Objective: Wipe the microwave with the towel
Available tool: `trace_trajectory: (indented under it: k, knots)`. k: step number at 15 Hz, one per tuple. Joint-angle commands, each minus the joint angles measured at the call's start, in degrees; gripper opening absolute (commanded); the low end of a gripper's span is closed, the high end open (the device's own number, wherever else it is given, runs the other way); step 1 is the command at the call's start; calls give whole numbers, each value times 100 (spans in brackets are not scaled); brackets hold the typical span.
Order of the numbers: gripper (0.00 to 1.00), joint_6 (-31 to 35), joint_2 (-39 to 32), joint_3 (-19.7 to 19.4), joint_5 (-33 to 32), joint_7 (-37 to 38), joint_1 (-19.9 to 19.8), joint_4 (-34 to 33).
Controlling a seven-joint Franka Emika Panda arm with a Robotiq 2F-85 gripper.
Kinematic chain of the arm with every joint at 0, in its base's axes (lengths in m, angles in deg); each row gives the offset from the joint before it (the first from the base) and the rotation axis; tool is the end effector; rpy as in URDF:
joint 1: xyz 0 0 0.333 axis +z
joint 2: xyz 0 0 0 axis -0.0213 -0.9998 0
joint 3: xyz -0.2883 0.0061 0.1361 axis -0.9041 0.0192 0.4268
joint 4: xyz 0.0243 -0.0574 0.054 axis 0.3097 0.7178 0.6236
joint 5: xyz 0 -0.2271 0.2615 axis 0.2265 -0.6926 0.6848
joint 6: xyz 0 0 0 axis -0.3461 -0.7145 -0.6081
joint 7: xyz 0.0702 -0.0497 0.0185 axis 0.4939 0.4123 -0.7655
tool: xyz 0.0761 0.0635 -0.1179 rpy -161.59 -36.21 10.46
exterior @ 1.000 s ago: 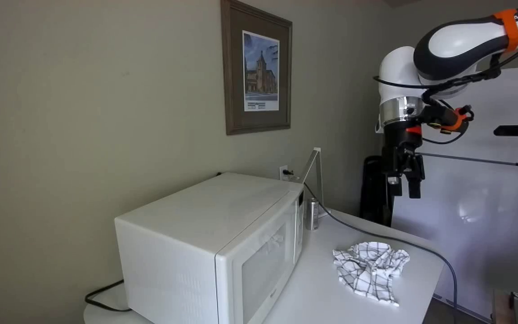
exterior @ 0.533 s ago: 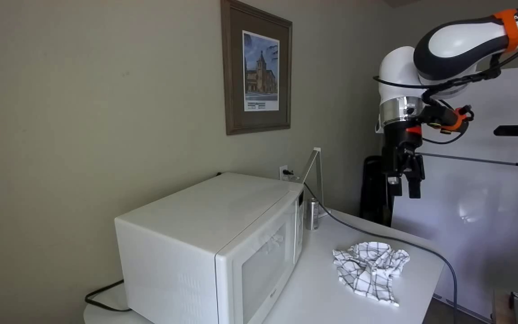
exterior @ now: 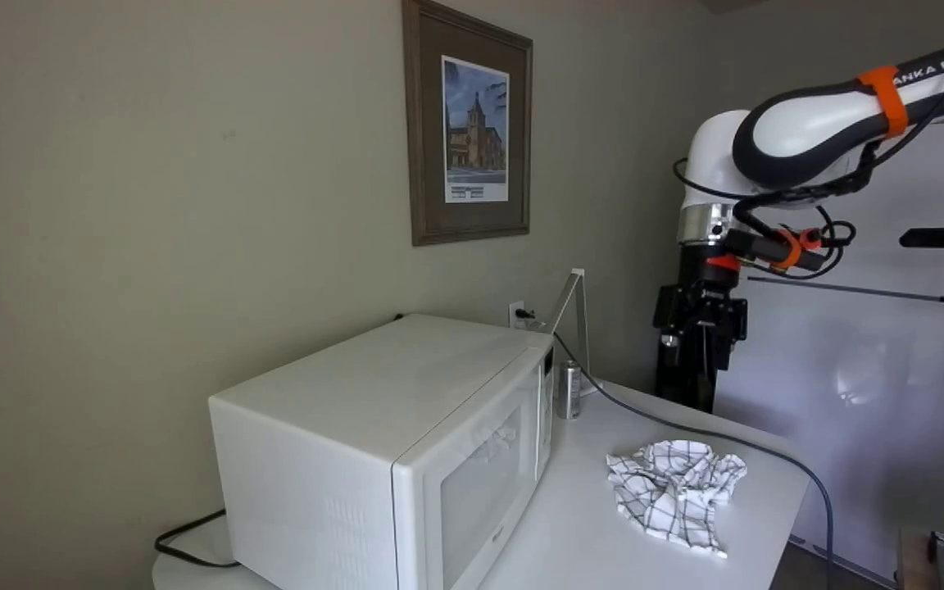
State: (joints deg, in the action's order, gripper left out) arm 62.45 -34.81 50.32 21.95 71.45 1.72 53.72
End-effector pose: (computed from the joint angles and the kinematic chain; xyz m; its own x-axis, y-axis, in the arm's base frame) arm 0.3367 0.0854 0.4626 0.9111 -0.3876 -0.1401 -0.4105 -0.8839 -0.2240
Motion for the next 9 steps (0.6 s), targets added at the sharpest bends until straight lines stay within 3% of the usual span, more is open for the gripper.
trace_trajectory:
  k: [1, 5, 9]
  knots:
    - [100, 807, -112, 182, -501, 459, -322, 602]
    - [100, 1861, -232, 122, -1188, 439, -539, 1411]
    - [100, 3223, -450, -169, -1339, -160, -579, 2132]
